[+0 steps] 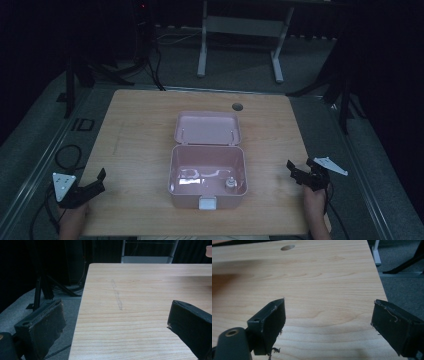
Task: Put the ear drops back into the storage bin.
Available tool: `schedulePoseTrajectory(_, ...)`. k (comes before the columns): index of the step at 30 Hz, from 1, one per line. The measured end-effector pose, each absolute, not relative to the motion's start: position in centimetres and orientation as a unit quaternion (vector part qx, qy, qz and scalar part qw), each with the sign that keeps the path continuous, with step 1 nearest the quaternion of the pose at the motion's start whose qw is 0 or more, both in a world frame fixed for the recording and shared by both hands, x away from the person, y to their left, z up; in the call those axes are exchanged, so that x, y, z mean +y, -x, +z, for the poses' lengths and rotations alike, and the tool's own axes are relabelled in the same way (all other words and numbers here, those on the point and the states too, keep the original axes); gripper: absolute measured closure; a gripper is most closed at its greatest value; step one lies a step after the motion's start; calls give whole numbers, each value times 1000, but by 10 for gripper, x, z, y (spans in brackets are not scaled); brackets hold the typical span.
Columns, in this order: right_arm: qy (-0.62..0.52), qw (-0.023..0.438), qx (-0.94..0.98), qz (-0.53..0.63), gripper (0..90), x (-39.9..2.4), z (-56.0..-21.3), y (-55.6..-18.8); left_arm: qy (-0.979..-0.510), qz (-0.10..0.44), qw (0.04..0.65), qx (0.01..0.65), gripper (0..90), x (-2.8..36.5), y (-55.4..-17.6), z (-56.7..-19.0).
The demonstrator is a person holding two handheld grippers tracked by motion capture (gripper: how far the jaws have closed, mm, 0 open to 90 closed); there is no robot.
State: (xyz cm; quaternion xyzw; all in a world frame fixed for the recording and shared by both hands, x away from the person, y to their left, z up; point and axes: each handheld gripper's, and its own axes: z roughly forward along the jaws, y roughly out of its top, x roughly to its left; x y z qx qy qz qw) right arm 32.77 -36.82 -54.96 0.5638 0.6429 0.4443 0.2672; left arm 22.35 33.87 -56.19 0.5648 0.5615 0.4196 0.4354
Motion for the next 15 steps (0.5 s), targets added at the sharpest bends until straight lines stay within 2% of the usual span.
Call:
schedulePoseTrajectory(4,-571,256,646,438,119,-368,-552,-330,-565,419,436,561,14,339,-223,-562)
schedulePoseTrajectory(15,-574,262,656,414,119,-364,-554,-333,-565,419,437,560,14,339,-223,-562)
